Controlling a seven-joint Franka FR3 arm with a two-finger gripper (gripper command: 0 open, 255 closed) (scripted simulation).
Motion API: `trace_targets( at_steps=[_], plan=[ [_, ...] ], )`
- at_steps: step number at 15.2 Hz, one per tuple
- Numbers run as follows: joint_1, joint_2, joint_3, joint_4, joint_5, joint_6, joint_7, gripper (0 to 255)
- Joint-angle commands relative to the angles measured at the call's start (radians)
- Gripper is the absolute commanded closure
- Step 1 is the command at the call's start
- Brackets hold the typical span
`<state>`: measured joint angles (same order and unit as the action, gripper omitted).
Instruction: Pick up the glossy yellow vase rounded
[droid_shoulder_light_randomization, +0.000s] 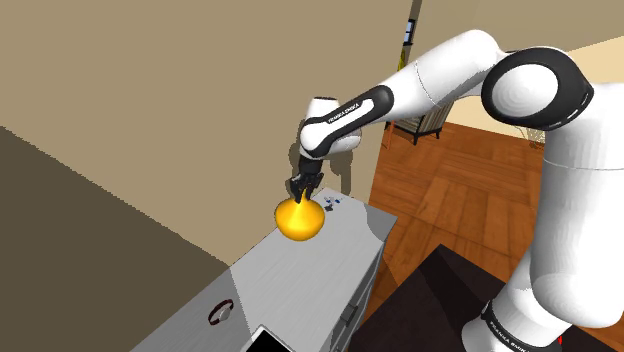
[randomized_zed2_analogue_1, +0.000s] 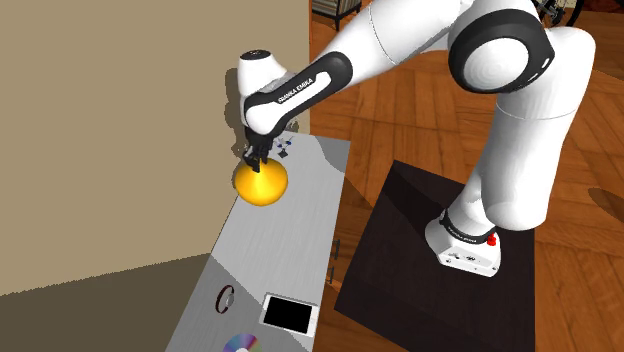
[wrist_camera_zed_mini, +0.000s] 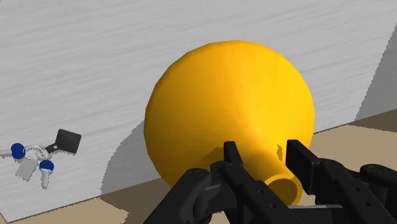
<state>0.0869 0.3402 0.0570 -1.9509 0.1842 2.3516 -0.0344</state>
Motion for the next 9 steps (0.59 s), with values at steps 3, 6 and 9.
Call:
trace_targets(
  at_steps=[3,6,9],
  plan=[
    [-0.001,-0.029,-0.002,0.018,-0.005,-0.046,0.007,255],
    [-0.001,-0.05,-0.003,0.031,-0.008,-0.08,0.013,255],
    [-0.001,-0.058,-0.004,0.037,-0.009,-0.093,0.015,255]
  ],
)
